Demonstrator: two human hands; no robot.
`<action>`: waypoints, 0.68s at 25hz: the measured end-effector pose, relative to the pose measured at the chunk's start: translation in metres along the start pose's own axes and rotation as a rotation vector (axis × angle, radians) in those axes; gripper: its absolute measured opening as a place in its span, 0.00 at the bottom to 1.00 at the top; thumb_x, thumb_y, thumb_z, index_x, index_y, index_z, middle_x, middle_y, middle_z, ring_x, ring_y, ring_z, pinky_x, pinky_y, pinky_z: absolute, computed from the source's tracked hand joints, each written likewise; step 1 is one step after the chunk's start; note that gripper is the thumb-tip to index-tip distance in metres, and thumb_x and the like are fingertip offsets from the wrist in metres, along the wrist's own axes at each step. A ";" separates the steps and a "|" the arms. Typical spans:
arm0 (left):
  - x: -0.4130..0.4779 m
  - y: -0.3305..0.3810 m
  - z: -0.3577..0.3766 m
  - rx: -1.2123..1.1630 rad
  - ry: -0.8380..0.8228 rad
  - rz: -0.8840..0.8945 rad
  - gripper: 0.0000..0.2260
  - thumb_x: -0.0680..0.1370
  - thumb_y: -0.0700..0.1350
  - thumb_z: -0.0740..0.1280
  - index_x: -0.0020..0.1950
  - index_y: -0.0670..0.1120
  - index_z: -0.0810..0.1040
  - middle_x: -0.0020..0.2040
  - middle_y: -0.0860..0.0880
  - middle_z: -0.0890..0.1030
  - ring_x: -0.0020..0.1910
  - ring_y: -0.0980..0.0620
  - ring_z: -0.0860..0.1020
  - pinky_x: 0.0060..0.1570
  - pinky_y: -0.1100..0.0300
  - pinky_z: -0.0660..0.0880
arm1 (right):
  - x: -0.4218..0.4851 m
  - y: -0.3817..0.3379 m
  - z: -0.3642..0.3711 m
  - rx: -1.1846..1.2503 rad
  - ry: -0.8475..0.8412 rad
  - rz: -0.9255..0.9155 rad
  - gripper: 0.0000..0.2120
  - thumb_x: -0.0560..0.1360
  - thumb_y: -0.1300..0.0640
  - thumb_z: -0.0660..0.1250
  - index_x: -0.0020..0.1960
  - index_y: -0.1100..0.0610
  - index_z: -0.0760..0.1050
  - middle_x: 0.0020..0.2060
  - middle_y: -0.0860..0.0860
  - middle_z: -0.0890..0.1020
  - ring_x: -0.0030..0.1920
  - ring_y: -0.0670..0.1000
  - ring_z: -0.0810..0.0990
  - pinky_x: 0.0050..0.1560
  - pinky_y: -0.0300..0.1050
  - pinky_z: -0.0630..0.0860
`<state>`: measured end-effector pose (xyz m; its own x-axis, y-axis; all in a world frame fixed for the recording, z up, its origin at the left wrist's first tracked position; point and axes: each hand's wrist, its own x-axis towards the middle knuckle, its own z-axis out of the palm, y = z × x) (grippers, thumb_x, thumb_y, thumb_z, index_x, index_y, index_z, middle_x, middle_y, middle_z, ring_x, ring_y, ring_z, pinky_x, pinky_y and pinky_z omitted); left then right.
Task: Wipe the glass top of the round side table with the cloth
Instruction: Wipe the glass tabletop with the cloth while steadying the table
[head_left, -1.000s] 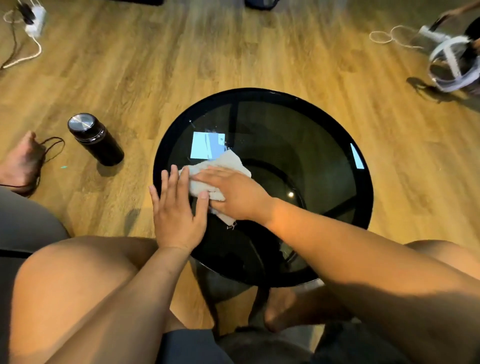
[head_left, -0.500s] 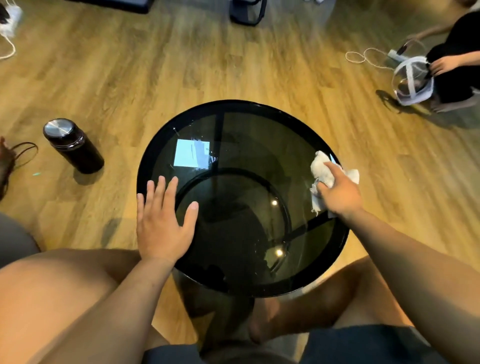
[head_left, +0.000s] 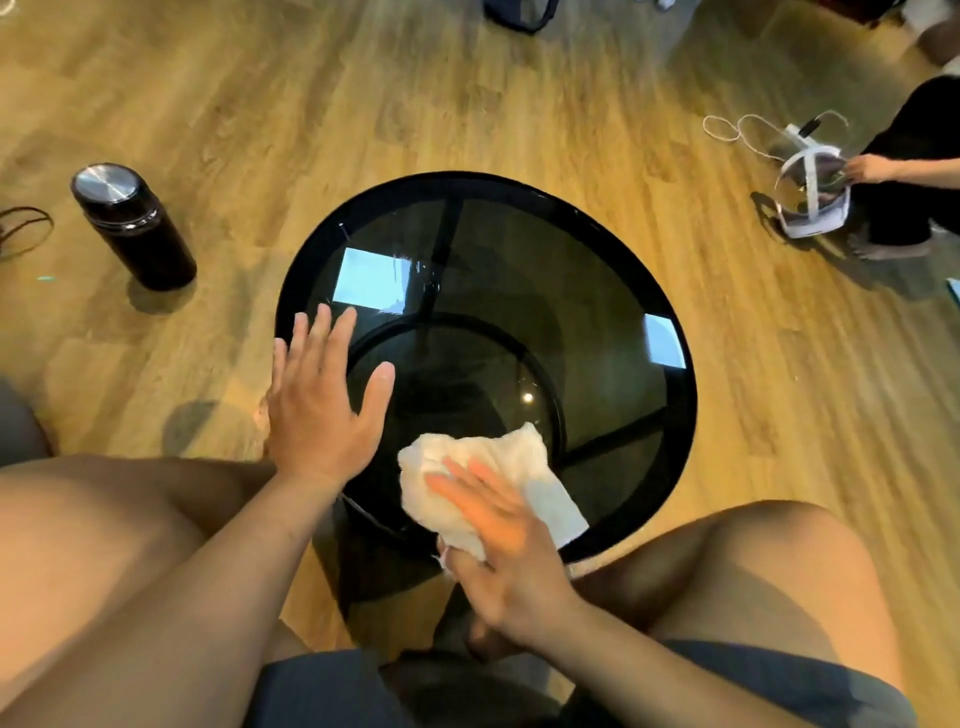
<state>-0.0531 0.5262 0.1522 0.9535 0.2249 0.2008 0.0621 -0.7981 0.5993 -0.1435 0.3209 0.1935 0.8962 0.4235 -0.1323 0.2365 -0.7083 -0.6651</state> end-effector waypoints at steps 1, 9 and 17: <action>-0.001 0.000 0.000 -0.049 0.022 -0.008 0.30 0.80 0.61 0.50 0.78 0.47 0.61 0.79 0.44 0.62 0.80 0.46 0.54 0.78 0.48 0.48 | 0.013 -0.013 0.012 -0.001 -0.057 -0.057 0.30 0.75 0.53 0.62 0.77 0.50 0.60 0.75 0.46 0.63 0.77 0.45 0.52 0.75 0.37 0.47; -0.001 -0.007 0.001 -0.268 0.117 -0.042 0.29 0.80 0.57 0.54 0.77 0.42 0.63 0.77 0.42 0.65 0.79 0.46 0.57 0.78 0.56 0.48 | 0.113 -0.021 0.010 -0.059 -0.200 -0.271 0.25 0.71 0.53 0.67 0.65 0.62 0.74 0.65 0.57 0.75 0.69 0.55 0.69 0.73 0.49 0.62; 0.002 -0.003 0.001 -0.199 0.090 -0.079 0.30 0.79 0.58 0.51 0.77 0.42 0.64 0.77 0.41 0.65 0.79 0.44 0.58 0.78 0.54 0.47 | 0.193 -0.039 0.019 -0.278 -0.096 -0.161 0.23 0.79 0.47 0.61 0.73 0.49 0.68 0.73 0.47 0.68 0.74 0.48 0.61 0.75 0.48 0.55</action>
<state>-0.0513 0.5287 0.1498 0.9174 0.3383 0.2097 0.0678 -0.6520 0.7552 0.0131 0.4410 0.1806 0.8027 0.5842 -0.1199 0.4770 -0.7496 -0.4589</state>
